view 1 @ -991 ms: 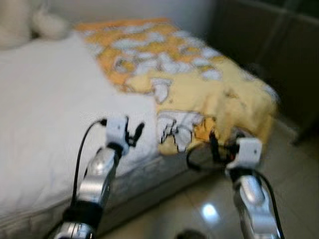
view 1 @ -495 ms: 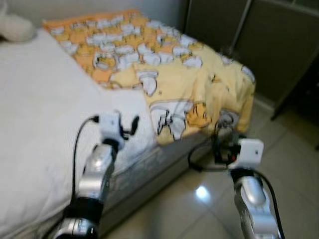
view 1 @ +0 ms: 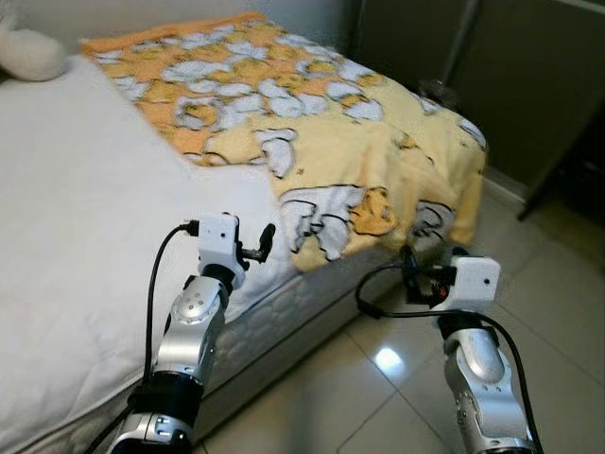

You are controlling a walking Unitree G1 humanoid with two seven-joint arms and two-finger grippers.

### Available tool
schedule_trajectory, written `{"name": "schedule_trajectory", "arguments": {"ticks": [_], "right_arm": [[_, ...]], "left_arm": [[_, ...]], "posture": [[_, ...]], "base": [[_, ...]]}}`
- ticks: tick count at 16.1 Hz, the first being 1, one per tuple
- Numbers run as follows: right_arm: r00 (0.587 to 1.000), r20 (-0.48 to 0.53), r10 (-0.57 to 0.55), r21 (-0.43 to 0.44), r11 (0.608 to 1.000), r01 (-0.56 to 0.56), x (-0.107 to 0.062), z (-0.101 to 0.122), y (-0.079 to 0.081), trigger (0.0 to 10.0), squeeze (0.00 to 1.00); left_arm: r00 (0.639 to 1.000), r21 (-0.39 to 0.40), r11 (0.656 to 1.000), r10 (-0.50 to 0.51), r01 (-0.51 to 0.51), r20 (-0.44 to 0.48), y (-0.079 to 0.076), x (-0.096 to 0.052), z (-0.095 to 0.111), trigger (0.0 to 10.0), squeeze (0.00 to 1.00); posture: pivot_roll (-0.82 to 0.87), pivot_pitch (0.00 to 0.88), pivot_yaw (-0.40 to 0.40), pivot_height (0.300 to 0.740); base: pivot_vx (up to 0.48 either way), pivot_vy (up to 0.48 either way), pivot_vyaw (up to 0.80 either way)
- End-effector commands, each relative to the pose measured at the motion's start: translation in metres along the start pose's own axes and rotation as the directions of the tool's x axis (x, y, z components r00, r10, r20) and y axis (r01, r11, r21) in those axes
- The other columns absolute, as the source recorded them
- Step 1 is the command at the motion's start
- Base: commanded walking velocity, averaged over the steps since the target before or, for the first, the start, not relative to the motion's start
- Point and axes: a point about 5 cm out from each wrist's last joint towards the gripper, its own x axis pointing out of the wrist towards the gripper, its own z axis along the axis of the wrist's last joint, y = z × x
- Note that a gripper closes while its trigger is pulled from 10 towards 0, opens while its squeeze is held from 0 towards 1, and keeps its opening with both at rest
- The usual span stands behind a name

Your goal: Clean up the room

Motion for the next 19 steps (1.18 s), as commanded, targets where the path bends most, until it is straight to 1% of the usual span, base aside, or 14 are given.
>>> {"name": "schedule_trajectory", "arguments": {"ticks": [1, 2, 5, 7, 8, 10, 14, 16, 17, 18, 19], "right_arm": [[1.0, -0.016, -0.003, -0.008, 1.0, 0.003, -0.001, -0.002, -0.003, 10.0, 0.0], [1.0, -0.018, 0.003, -0.009, 1.0, -0.003, -0.002, -0.003, -0.003, 10.0, 0.0], [0.999, -0.023, 0.027, -0.015, 0.999, -0.028, -0.004, -0.005, 0.0, 10.0, 0.0], [0.999, -0.022, 0.029, -0.021, 0.999, -0.03, -0.005, -0.005, -0.001, 10.0, 0.0], [0.999, -0.022, 0.029, -0.023, 0.999, -0.029, -0.006, -0.004, -0.002, 10.0, 0.0], [0.999, -0.019, 0.031, -0.027, 0.999, -0.031, -0.007, -0.003, -0.003, 10.0, 0.0], [1.0, -0.013, 0.02, -0.033, 0.999, -0.021, -0.006, -0.001, -0.007, 10.0, 0.0], [1.0, -0.008, 0.008, -0.021, 1.0, -0.009, -0.006, 0.001, -0.008, 10.0, 0.0], [1.0, -0.008, 0.006, -0.018, 1.0, -0.006, -0.007, 0.001, -0.008, 10.0, 0.0], [1.0, -0.001, -0.006, -0.001, 1.0, 0.006, -0.009, 0.001, -0.012, 10.0, 0.0], [1.0, 0.004, -0.015, 0.006, 1.0, 0.015, -0.012, 0.002, -0.015, 10.0, 0.0]], "left_arm": [[1.0, 0.02, 1.0, 0.006, -0.006, -0.009, -0.001, 0.004, 0.002, 10.0, 0.0], [1.0, 0.016, 1.0, 0.007, -0.007, -0.016, -0.001, 0.003, 0.0, 10.0, 0.0], [1.0, 0.012, 1.0, 0.002, -0.001, -0.025, -0.004, 0.002, -0.004, 10.0, 0.0], [0.999, 0.011, 1.0, -0.019, 0.02, -0.048, -0.011, 0.002, -0.009, 10.0, 0.0], [0.997, -0.019, 1.0, -0.022, 0.021, -0.07, -0.012, 0.001, -0.013, 10.0, 0.0], [0.997, -0.036, 0.999, -0.019, 0.017, -0.081, -0.015, 0.001, -0.015, 10.0, 0.0], [0.996, -0.032, 0.997, -0.077, 0.076, -0.053, -0.028, 0.01, -0.008, 10.0, 0.0], [0.995, -0.038, 0.996, -0.085, 0.083, -0.049, -0.03, 0.013, -0.006, 10.0, 0.0], [0.996, -0.043, 0.996, -0.079, 0.077, -0.041, -0.03, 0.013, -0.005, 10.0, 0.0], [0.998, -0.057, 0.997, -0.058, 0.057, -0.009, -0.03, 0.011, -0.002, 10.0, 0.0], [0.999, -0.083, 0.996, -0.016, 0.019, 0.039, -0.024, 0.008, 0.004, 10.0, 0.0]], "posture": [[-0.07, 0.0, -0.001, 0.74], [-0.07, 0.0, -0.004, 0.74], [-0.08, 0.0, -0.006, 0.74], [-0.09, 0.0, -0.005, 0.74], [-0.09, 0.0, -0.004, 0.74], [-0.11, 0.0, -0.002, 0.74], [-0.14, 0.0, 0.018, 0.74], [-0.15, 0.0, 0.029, 0.74], [-0.15, 0.0, 0.032, 0.74], [-0.15, 0.0, 0.032, 0.74], [-0.14, 0.0, 0.03, 0.74]], "base": [[0.0, 0.0, -0.75], [0.0, 0.0, -0.74], [0.0, 0.0, 0.0], [0.0, 0.0, 0.0], [0.42, 0.0, 0.0], [0.439, 0.0, 0.0], [0.48, 0.0, 0.0], [0.48, 0.0, 0.0], [0.48, 0.0, 0.0], [0.48, 0.0, 0.0], [0.461, 0.0, 0.0]]}}
